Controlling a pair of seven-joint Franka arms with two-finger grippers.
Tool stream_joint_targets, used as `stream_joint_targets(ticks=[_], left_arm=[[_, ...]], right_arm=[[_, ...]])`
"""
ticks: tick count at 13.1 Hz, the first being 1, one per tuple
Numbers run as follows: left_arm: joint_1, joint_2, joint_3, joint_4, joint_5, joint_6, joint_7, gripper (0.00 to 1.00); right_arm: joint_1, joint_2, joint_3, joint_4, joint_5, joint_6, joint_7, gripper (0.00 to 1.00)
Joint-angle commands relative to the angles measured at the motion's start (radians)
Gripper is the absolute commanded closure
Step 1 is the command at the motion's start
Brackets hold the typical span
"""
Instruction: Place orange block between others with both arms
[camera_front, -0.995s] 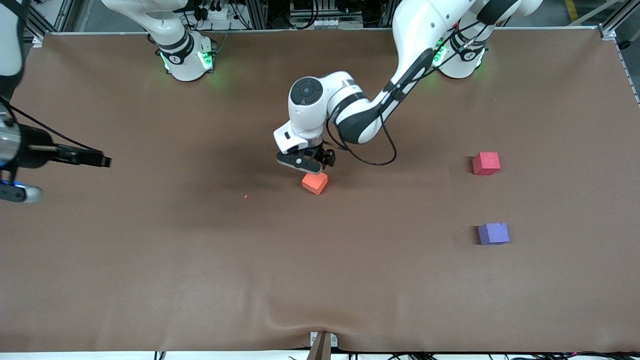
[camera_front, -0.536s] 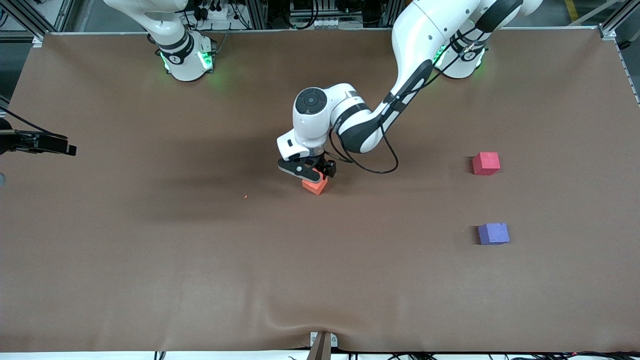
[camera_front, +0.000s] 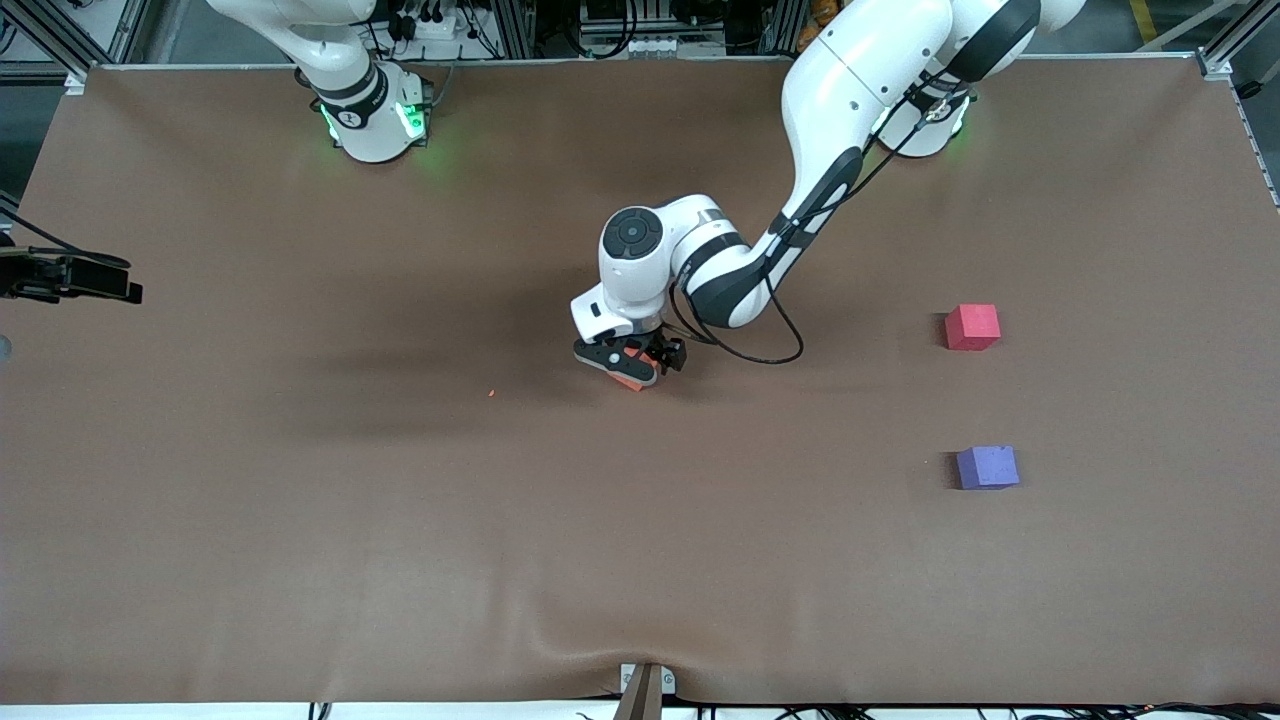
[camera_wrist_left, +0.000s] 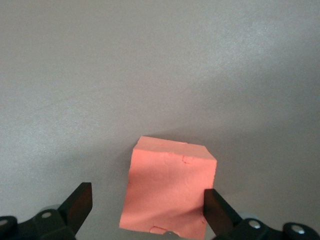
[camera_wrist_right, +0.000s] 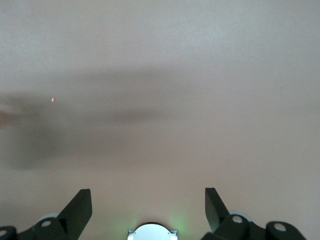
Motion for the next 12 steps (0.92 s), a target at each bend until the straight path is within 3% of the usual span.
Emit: stream_joint_targets(ticks=[1, 12], left_arm=[[0.006, 0.001, -0.001, 0.010, -0.028, 0.003, -0.009, 0.00], [0.009, 0.007, 0.001, 0.032, -0.056, -0.007, 0.000, 0.00]], right_arm=[[-0.002, -0.051, 0.037, -0.029, -0.027, 0.010, -0.002, 0.00], [0.026, -0.057, 0.043, -0.026, -0.047, 0.007, 0.001, 0.00]])
